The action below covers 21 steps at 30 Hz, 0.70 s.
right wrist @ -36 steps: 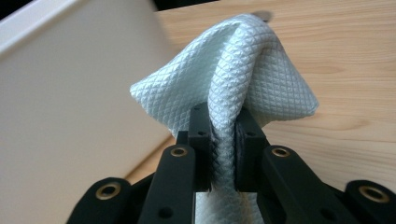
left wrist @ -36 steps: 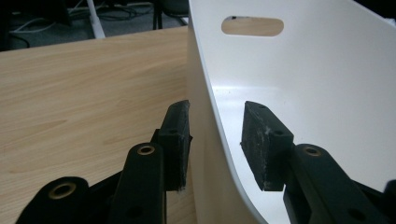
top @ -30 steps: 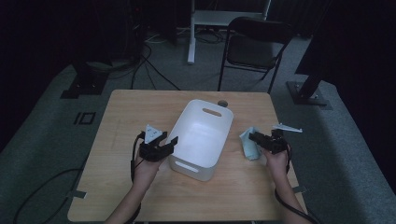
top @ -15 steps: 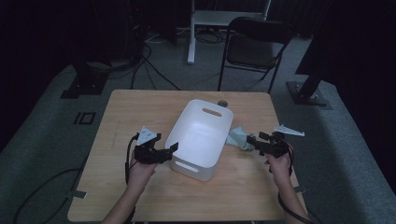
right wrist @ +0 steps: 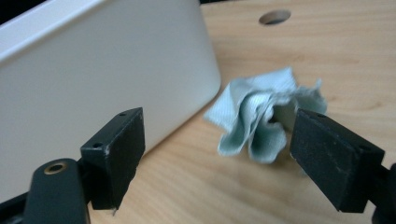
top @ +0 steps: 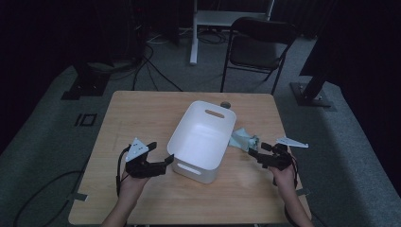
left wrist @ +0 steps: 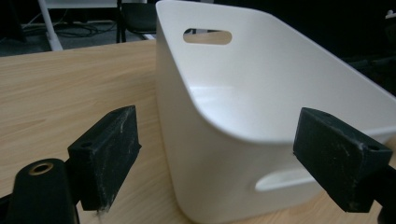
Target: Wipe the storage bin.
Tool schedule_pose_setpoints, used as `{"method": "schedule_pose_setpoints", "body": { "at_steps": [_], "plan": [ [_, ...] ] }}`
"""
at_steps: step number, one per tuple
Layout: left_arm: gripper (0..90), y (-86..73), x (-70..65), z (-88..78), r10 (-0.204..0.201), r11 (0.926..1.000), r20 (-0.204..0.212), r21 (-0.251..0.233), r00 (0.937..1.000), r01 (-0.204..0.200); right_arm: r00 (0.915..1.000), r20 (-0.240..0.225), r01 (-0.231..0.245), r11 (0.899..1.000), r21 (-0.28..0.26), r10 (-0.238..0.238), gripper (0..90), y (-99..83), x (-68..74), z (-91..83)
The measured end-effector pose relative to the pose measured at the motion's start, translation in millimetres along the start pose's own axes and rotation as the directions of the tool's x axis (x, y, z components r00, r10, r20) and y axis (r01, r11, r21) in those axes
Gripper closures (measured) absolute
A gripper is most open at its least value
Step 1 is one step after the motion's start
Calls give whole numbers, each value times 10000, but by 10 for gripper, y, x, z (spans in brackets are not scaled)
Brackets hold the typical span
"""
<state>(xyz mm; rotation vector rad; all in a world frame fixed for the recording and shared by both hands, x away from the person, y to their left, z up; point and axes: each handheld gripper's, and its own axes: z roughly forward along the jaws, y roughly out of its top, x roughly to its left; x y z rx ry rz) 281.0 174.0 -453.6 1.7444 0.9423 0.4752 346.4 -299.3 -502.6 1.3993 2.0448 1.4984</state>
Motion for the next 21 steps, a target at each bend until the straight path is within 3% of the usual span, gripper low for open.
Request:
{"method": "schedule_pose_setpoints", "body": {
  "at_steps": [9,13,21],
  "plan": [
    [149,-242,19,-122,165,9996,-59,227,9998,-163,9998,-16,210,9997,100,-210,177,-175,44,-48],
    [149,-362,56,-146,-5,9990,-174,451,9998,12,9995,-83,315,9994,151,-314,177,-242,82,-65],
    [149,-616,145,-193,-169,9973,-1099,689,9938,246,9985,-88,546,9978,382,-543,178,-415,132,-93]
  ]
}}
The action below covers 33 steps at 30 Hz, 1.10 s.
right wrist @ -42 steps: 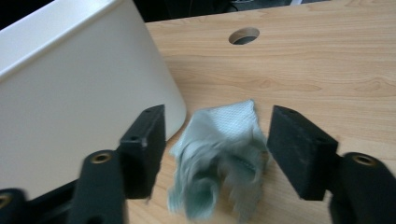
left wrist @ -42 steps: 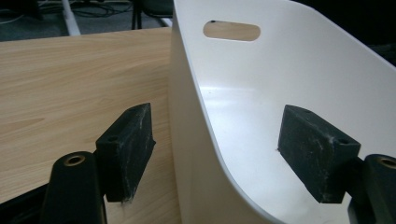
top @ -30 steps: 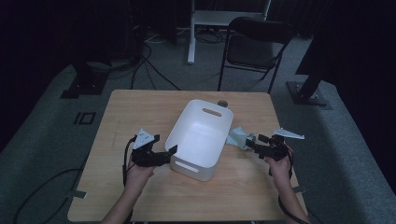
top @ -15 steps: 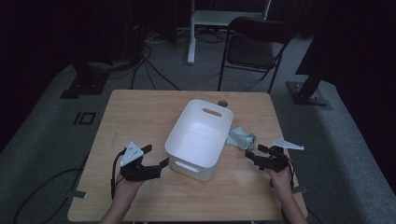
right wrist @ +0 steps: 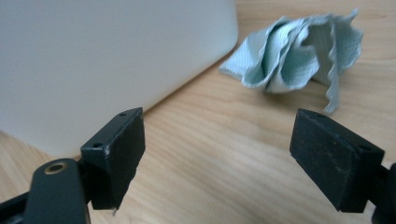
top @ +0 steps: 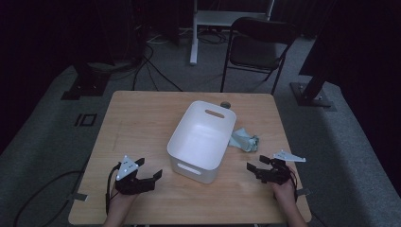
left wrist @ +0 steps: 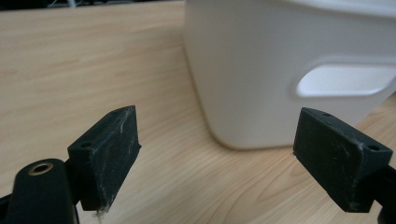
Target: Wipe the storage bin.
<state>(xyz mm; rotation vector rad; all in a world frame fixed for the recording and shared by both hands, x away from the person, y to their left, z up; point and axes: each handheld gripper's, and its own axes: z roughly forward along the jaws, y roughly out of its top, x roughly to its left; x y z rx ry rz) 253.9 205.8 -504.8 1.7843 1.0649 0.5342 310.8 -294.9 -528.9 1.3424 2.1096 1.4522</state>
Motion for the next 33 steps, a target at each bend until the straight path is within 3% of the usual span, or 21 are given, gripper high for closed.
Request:
{"method": "schedule_pose_setpoints", "body": {
  "at_steps": [9,15,20,22,27,33],
  "plan": [
    [149,-192,112,-26,-193,9983,-1111,532,9936,254,9996,141,234,9996,181,-236,177,-145,31,-52],
    [149,-261,221,-50,-321,9944,-1994,920,9794,513,9978,630,187,9997,187,-198,177,-239,-23,-143],
    [149,-284,336,-56,-233,9884,-2343,1403,9719,575,9946,1030,135,9999,81,-142,177,-295,-91,-223],
    [149,-306,379,-65,-389,9863,-2604,1452,9647,789,9937,1120,36,10000,77,-44,177,-312,-128,-240],
    [149,-364,455,-72,-631,9800,-2927,1627,9541,1148,9867,1622,-46,10000,-53,54,177,-324,-203,-272],
    [149,-366,471,-91,-713,9830,-3249,1373,9430,1216,9824,1859,-131,9997,-189,164,177,-338,-245,-292]
  ]
}}
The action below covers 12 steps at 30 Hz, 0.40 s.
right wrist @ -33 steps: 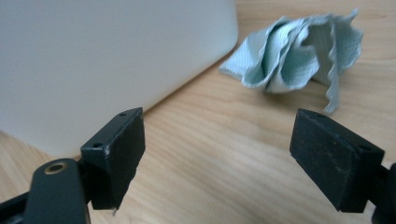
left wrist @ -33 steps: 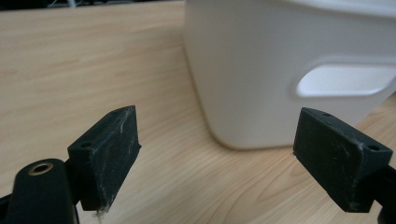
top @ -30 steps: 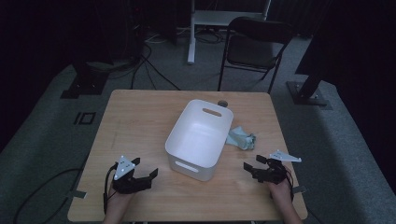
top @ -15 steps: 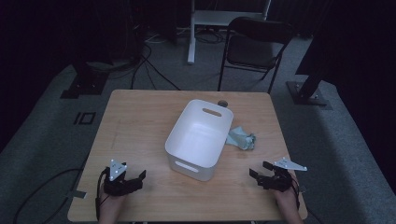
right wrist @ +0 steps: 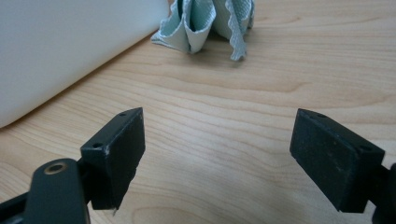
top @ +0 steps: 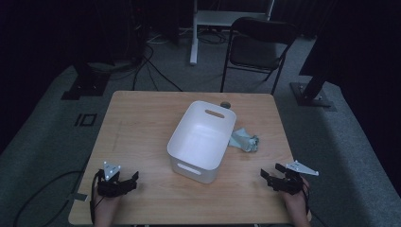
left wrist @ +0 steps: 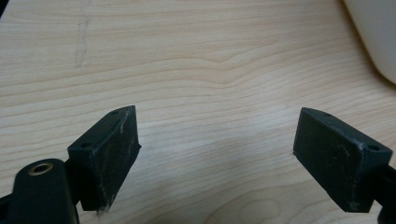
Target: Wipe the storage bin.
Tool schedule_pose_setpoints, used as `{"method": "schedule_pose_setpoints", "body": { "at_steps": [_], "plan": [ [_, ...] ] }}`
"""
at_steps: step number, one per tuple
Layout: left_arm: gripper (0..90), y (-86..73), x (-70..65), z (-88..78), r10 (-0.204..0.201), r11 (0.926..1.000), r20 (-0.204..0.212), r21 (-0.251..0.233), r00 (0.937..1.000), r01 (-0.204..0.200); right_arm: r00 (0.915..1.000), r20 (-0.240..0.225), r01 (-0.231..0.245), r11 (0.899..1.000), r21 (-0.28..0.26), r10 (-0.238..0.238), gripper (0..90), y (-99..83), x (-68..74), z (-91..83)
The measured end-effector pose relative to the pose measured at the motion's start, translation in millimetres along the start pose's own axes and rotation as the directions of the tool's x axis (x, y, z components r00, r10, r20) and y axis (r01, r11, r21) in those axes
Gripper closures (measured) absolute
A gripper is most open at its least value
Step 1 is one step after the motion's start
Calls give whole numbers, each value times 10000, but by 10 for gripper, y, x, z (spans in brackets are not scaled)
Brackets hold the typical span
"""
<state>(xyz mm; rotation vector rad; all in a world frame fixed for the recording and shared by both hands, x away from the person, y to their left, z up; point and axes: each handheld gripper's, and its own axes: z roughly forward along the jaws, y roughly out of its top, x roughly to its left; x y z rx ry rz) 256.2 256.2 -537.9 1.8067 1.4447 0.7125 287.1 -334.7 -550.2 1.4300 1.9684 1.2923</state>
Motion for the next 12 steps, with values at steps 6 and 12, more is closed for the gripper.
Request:
{"method": "schedule_pose_setpoints", "body": {
  "at_steps": [6,12],
  "plan": [
    [149,-18,7,-38,-247,9993,-260,-296,9994,240,10000,54,47,10000,82,-48,177,-8,-6,24],
    [149,-18,-13,-33,-114,9994,-324,-317,9994,104,9999,49,98,9998,184,-99,177,-15,-2,45]
  ]
}}
